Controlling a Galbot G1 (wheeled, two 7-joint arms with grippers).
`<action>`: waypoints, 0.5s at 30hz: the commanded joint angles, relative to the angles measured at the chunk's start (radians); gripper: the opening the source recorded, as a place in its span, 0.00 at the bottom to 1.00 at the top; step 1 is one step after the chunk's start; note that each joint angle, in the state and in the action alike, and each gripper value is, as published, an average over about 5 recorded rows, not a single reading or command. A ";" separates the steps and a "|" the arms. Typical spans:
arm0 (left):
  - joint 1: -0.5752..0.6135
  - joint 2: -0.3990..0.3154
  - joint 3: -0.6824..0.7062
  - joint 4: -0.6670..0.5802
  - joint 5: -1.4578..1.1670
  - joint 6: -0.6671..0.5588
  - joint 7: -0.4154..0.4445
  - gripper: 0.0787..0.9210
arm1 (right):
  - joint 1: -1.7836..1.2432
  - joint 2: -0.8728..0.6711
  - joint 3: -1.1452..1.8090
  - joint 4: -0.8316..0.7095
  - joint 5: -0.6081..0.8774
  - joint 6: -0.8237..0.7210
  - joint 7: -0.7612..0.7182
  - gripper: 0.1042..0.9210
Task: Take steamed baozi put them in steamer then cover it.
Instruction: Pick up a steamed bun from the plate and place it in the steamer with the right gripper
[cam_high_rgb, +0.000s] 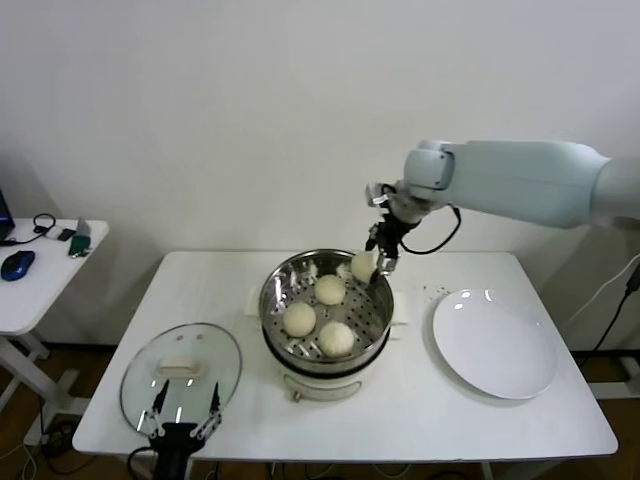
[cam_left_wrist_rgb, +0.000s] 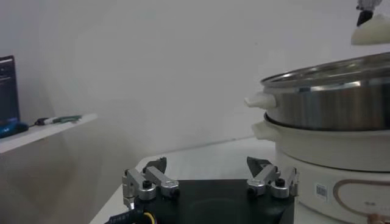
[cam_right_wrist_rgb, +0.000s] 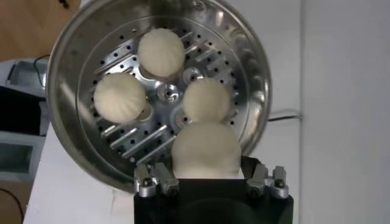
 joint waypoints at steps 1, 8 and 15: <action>-0.002 0.004 -0.001 0.002 -0.007 0.003 0.001 0.88 | -0.033 0.096 -0.049 0.020 0.012 -0.013 0.013 0.75; -0.003 0.006 -0.002 0.006 -0.008 0.002 0.001 0.88 | -0.069 0.106 -0.058 0.014 -0.021 -0.013 0.012 0.76; -0.007 0.007 -0.002 0.004 -0.007 0.005 0.001 0.88 | -0.086 0.108 -0.063 0.007 -0.048 -0.013 0.007 0.75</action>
